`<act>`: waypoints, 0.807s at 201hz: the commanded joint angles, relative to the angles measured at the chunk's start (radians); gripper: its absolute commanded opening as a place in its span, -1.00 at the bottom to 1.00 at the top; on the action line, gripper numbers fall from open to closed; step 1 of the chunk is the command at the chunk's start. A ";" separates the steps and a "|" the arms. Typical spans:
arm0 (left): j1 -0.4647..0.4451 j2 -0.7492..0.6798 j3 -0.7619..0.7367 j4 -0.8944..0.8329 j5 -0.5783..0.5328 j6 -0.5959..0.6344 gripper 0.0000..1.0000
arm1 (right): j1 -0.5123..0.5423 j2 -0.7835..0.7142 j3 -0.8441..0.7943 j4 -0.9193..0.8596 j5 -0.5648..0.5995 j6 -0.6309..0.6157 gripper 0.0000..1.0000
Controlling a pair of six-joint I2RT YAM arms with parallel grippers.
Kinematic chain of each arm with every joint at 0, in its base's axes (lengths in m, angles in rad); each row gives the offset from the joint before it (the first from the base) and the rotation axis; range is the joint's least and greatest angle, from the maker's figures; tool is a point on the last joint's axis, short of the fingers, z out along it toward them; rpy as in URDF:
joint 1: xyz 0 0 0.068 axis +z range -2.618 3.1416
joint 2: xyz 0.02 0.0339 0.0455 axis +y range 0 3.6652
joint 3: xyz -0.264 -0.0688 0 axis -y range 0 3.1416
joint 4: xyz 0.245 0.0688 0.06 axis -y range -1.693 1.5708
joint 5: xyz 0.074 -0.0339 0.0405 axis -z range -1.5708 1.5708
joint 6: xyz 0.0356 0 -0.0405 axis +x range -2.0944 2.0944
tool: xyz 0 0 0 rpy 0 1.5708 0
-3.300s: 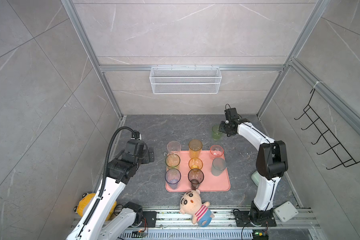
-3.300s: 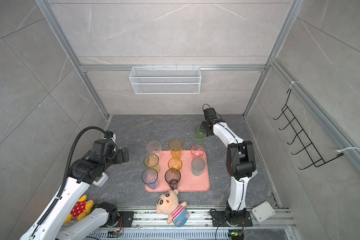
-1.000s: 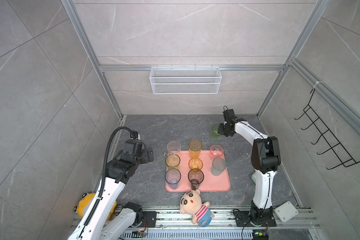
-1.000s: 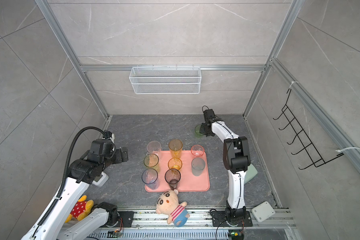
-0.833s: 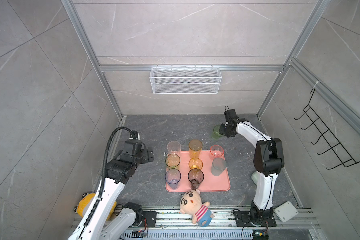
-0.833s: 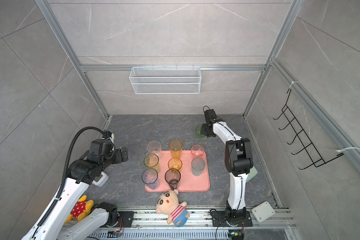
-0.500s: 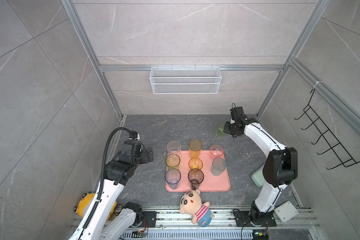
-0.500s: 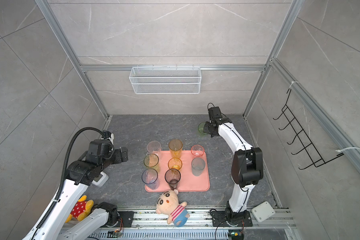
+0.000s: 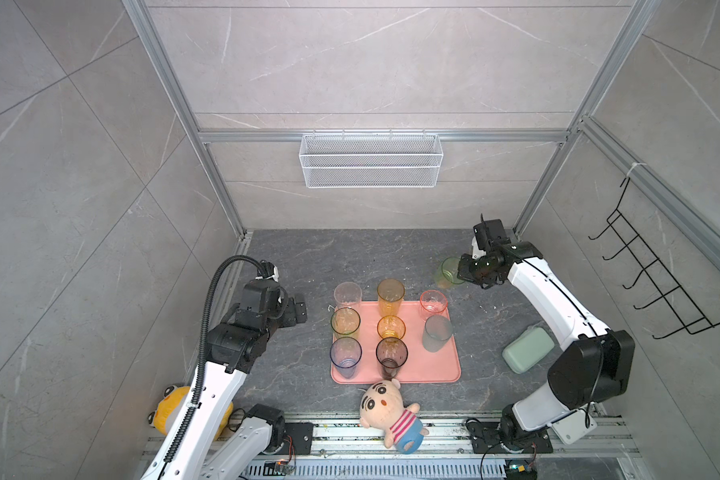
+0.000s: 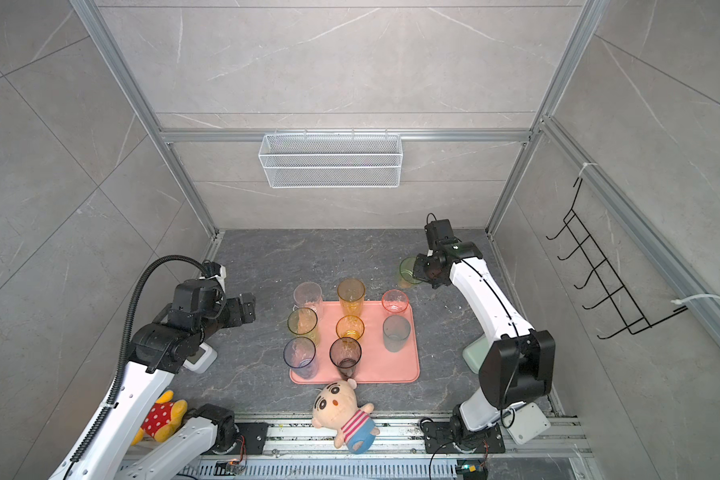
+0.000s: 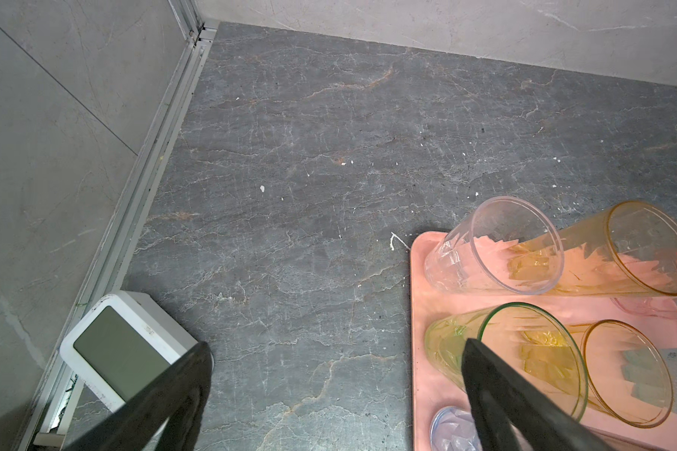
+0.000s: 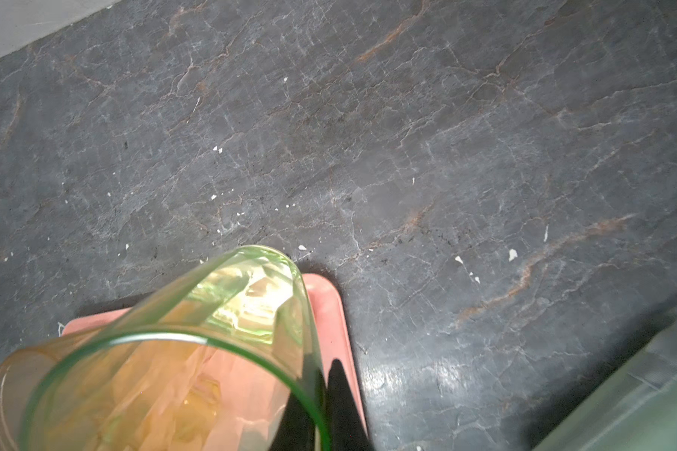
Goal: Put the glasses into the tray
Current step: 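Lift the green glass and carry it to the tray's near corner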
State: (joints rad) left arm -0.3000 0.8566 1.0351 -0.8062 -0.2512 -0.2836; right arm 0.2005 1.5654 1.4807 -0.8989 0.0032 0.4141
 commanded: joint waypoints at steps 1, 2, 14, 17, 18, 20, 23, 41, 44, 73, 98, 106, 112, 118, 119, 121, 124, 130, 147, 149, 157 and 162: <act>0.006 -0.010 -0.003 0.027 0.017 -0.010 1.00 | 0.023 -0.082 -0.011 -0.074 -0.014 -0.019 -1.00; 0.006 -0.010 -0.003 0.027 0.016 -0.010 1.00 | 0.023 -0.084 -0.011 -0.074 -0.014 -0.019 -1.00; 0.007 -0.011 -0.003 0.027 0.015 -0.011 1.00 | 0.041 -0.113 -0.014 -0.094 -0.013 -0.018 -1.00; 0.007 -0.011 -0.002 0.027 0.015 -0.010 1.00 | 0.047 -0.120 -0.015 -0.097 -0.011 -0.019 -1.00; 0.007 -0.010 -0.002 0.027 0.015 -0.010 1.00 | 0.049 -0.123 -0.016 -0.100 -0.010 -0.020 -1.00; 0.007 -0.011 -0.002 0.028 0.015 -0.010 1.00 | 0.054 -0.127 -0.017 -0.104 -0.008 -0.020 -1.00; 0.007 -0.011 -0.002 0.027 0.015 -0.010 1.00 | 0.060 -0.134 -0.017 -0.110 -0.005 -0.020 -1.00; 0.007 -0.011 -0.003 0.027 0.015 -0.011 1.00 | 0.088 -0.169 -0.020 -0.144 0.011 -0.021 -1.00; 0.007 -0.010 -0.003 0.027 0.015 -0.010 1.00 | 0.094 -0.176 -0.022 -0.149 0.014 -0.021 -1.00; 0.007 -0.009 -0.003 0.027 0.018 -0.010 1.00 | 0.155 -0.242 -0.050 -0.186 0.028 -0.004 -1.00; 0.009 -0.007 -0.004 0.029 0.021 -0.011 1.00 | 0.236 -0.298 -0.074 -0.212 0.055 0.028 -1.00; 0.008 -0.007 -0.004 0.029 0.022 -0.011 1.00 | 0.258 -0.316 -0.085 -0.212 0.055 0.036 -1.00; 0.009 -0.007 -0.004 0.030 0.023 -0.012 1.00 | 0.273 -0.326 -0.092 -0.211 0.055 0.043 -1.00; 0.009 -0.007 -0.004 0.030 0.024 -0.012 1.00 | 0.288 -0.336 -0.100 -0.209 0.050 0.046 -1.00; 0.009 -0.007 -0.004 0.030 0.025 -0.012 1.00 | 0.290 -0.337 -0.101 -0.209 0.050 0.046 -1.00; 0.008 -0.004 -0.004 0.030 0.026 -0.012 1.00 | 0.294 -0.340 -0.103 -0.209 0.047 0.046 -1.00; 0.008 -0.005 -0.004 0.030 0.026 -0.012 1.00 | 0.302 -0.343 -0.106 -0.211 0.044 0.046 -1.00; 0.009 -0.005 -0.004 0.031 0.027 -0.012 1.00 | 0.312 -0.349 -0.109 -0.219 0.041 0.047 -1.00; 0.009 -0.004 -0.004 0.032 0.030 -0.011 1.00 | 0.342 -0.363 -0.118 -0.244 0.051 0.055 -1.00; 0.009 -0.003 -0.004 0.032 0.031 -0.011 1.00 | 0.346 -0.365 -0.119 -0.246 0.054 0.056 -1.00; 0.009 -0.002 -0.004 0.031 0.031 -0.012 1.00 | 0.358 -0.377 -0.129 -0.254 0.064 0.063 -1.00; 0.010 -0.003 -0.004 0.031 0.032 -0.012 1.00 | 0.366 -0.381 -0.135 -0.259 0.068 0.067 -1.00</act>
State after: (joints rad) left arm -0.2966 0.8566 1.0351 -0.8062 -0.2317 -0.2844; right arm 0.5350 1.2179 1.3727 -1.1099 0.0402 0.4461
